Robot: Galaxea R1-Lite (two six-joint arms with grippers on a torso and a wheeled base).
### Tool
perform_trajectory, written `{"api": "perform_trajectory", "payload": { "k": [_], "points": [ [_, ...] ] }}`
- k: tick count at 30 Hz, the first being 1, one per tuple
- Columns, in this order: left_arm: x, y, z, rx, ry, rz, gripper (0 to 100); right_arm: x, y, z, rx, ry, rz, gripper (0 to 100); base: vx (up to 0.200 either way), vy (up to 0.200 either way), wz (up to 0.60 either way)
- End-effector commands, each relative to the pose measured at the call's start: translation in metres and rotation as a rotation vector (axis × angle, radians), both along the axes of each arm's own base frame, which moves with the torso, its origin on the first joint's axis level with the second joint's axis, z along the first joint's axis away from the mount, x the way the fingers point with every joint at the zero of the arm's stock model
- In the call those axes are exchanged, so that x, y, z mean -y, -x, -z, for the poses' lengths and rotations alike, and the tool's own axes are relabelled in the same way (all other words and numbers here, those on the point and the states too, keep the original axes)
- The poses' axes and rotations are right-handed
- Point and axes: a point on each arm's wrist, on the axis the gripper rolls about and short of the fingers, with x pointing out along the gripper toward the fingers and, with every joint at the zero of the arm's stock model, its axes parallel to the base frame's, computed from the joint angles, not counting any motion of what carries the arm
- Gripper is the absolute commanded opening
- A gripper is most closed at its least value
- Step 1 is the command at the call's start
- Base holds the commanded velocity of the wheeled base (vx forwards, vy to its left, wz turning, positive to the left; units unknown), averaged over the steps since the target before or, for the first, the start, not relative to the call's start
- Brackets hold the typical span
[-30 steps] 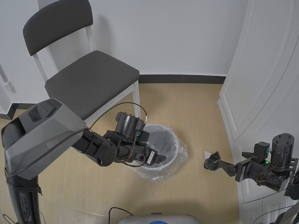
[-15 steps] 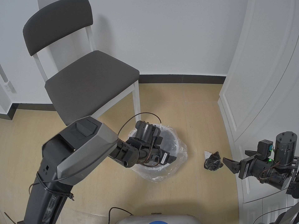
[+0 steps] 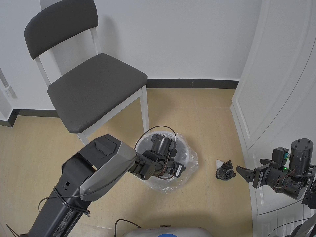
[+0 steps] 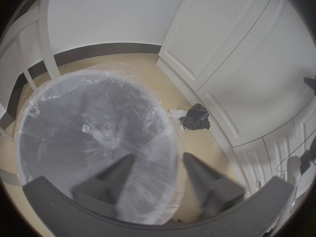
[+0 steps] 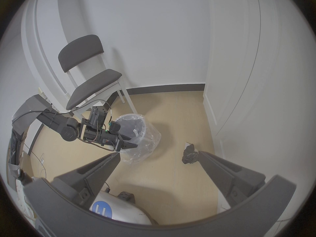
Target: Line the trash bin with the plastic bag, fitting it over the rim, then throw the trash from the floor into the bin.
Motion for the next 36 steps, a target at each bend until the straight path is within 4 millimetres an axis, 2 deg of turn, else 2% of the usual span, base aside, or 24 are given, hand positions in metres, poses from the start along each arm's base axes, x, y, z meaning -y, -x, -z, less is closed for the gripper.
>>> {"api": "perform_trajectory", "payload": {
  "k": [1, 9, 19, 36],
  "points": [
    [0.001, 0.001, 0.002, -0.004, -0.001, 0.001, 0, 0.0, -0.001, 0.001, -0.004, 0.002, 0.002, 100, 0.0, 0.0, 0.0],
    [-0.001, 0.009, -0.012, 0.0, -0.003, 0.002, 0, 0.0, 0.0, 0.001, -0.007, 0.005, 0.002, 100, 0.0, 0.0, 0.0],
    [0.002, 0.046, 0.005, 0.016, 0.007, 0.05, 0, 0.0, 0.0, 0.003, -0.016, 0.01, 0.0, 100, 0.0, 0.0, 0.0],
    [0.004, 0.065, 0.008, 0.002, 0.001, 0.079, 0, -0.001, -0.001, 0.008, -0.039, 0.015, -0.012, 100, 0.0, 0.0, 0.0]
  ]
}}
